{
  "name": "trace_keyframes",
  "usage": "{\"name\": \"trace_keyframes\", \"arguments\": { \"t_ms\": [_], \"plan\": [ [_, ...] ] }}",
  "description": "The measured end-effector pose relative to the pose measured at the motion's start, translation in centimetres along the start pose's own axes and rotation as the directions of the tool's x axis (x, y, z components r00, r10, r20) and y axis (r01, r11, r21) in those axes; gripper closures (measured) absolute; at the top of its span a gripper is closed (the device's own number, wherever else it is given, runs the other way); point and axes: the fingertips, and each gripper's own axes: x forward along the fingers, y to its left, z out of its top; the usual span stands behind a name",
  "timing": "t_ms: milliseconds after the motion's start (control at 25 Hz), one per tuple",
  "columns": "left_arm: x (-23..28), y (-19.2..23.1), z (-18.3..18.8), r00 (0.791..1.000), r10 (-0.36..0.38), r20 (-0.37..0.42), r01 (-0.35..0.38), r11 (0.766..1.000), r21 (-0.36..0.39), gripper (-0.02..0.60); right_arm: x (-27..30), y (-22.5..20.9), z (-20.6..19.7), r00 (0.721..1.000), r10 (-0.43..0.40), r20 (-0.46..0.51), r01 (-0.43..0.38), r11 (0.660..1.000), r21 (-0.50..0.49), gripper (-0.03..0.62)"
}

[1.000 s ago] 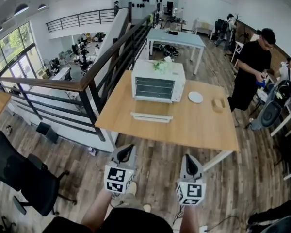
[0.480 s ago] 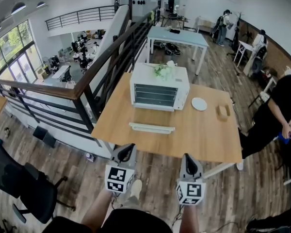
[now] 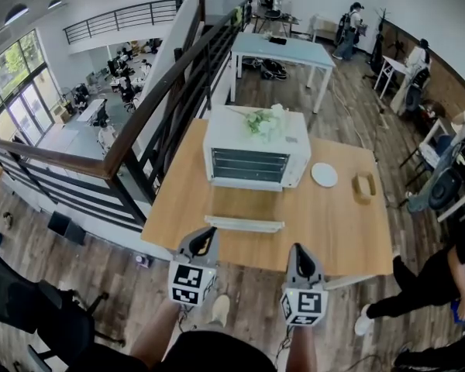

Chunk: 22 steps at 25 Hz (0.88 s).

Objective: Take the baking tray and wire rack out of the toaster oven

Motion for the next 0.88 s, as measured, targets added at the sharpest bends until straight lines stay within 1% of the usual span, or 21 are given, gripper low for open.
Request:
{"name": "trace_keyframes", "arguments": {
  "t_ms": [160,320,480,760,880],
  "plan": [
    [3.4,2.4,0.3,1.0,-0.012,-0.008,0.012,1.0,-0.001,0.578,4.1,-0.2,0.3,1.0,-0.006,-0.006,0.006,1.0,0.014,0.595],
    [6.5,4.9,0.1,1.0,-0.024,-0.016,0.024,1.0,-0.009,0.578,7.7,0.1,0.6,0.999,-0.02,-0.027,0.02,1.0,0.0,0.595],
    [8.8,7.0,-0.2,0.999,-0.04,-0.018,0.039,0.999,-0.01,0.578,10.6,0.4,0.4,0.999,-0.032,-0.02,0.032,0.999,-0.006,0.595],
    [11.4,9.2,-0.1,0.998,-0.061,-0.01,0.061,0.998,-0.016,0.578,13.6,0.8,0.3,0.998,-0.05,-0.029,0.05,0.999,-0.011,0.595],
    [12.3,9.7,-0.4,0.998,-0.064,-0.025,0.063,0.998,-0.026,0.578,14.6,0.7,0.0,0.998,-0.055,-0.039,0.054,0.998,-0.015,0.595]
  ]
}}
